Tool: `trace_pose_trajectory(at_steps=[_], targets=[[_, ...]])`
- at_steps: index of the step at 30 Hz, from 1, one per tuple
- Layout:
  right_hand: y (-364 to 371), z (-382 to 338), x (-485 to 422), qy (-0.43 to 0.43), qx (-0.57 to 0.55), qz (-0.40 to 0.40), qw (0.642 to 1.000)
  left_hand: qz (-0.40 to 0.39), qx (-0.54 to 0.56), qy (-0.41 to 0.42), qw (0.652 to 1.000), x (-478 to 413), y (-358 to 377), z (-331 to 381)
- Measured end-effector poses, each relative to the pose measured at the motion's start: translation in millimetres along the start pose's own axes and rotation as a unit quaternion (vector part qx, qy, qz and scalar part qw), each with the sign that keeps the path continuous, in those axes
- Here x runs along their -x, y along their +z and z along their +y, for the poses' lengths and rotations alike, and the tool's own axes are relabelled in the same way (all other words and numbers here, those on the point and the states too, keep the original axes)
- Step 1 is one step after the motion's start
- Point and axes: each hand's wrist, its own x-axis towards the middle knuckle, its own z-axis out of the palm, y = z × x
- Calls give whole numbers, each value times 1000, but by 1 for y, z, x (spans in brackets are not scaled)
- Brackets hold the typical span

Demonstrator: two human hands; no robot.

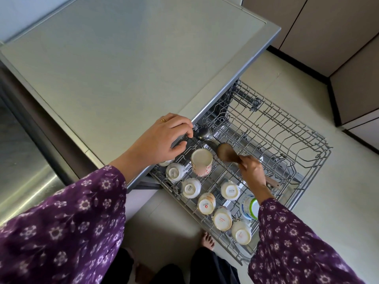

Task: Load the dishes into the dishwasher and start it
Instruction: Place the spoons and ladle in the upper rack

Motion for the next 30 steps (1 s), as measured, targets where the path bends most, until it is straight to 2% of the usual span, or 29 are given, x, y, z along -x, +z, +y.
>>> trace_pose_trajectory(at_steps=[5,9,14,17,20,30], targets=[[4,1,-19,29,22,-17,999,-3,1,1,1000,0,-1,1],[-3,-2,-31,39,15,36,998,-2,5,1,1000,0,-1,1],[-28,-7,-61,37,64,60,995,-4,9,-2,1000,0,0,0],[-34,-7,-77,49,104,23,993,-6,5,0,1000,-1,0,0],[-29,5,-82,95,135,-26,986,-4,4,3,1000,-1,0,0],[-11,37,-70,199,74,-56,976,-3,10,6,1000,-1,2,-3]])
